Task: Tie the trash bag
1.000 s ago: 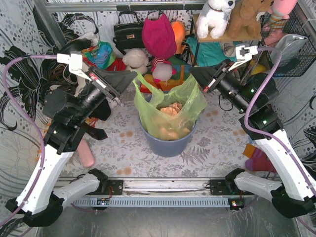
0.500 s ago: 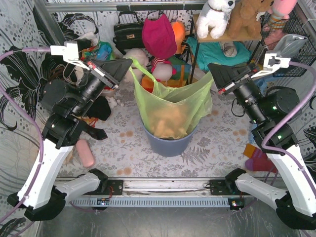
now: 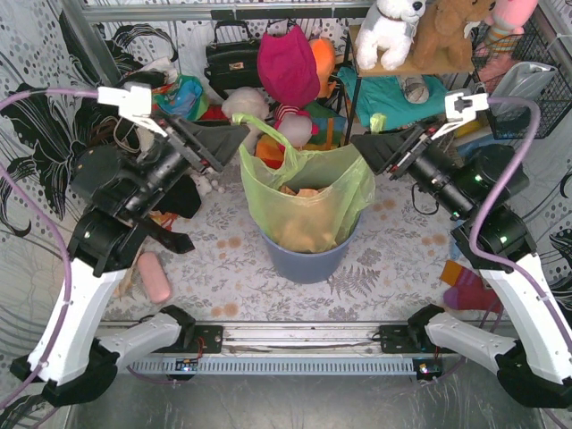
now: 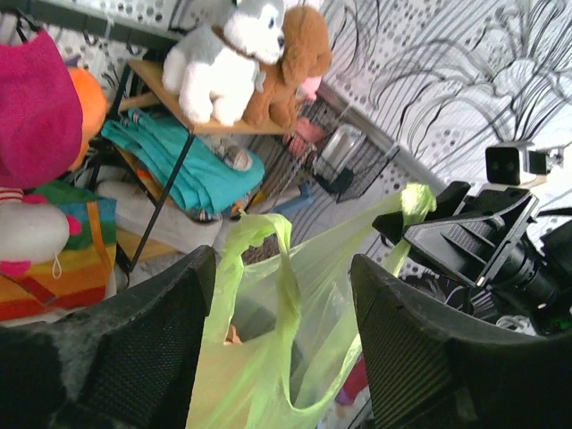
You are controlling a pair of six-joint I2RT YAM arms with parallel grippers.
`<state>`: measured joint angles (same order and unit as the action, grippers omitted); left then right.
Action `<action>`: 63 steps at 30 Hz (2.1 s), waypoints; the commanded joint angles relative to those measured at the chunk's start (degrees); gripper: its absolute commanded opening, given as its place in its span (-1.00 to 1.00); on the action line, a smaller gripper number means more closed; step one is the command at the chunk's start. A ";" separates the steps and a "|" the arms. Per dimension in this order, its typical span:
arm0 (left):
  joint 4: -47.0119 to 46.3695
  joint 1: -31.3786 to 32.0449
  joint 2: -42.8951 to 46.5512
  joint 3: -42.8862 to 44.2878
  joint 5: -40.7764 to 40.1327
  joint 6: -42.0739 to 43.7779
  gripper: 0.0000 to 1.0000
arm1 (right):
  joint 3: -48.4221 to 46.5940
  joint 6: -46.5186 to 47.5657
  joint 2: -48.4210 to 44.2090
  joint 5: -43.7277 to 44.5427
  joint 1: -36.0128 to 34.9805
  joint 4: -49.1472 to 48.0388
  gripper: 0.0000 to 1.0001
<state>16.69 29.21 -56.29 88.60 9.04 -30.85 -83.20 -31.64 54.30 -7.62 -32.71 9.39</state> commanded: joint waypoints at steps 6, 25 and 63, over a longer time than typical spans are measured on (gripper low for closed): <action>0.47 -0.03 -6.50 3.46 14.01 2.26 0.34 | -1.51 -3.52 1.08 -6.39 -0.03 4.53 -0.05; -4.99 -0.21 -12.88 15.20 20.22 0.97 -0.32 | -15.99 -1.63 10.93 -9.57 -0.01 1.02 -0.49; -18.65 -0.38 -5.64 0.25 20.31 -5.45 0.08 | -8.49 -6.82 9.07 -14.91 -0.03 -7.42 -0.30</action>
<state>2.90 29.12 -60.49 84.73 26.55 -35.48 -88.62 -37.30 63.40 -21.06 -32.71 6.66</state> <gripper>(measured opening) 0.543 0.358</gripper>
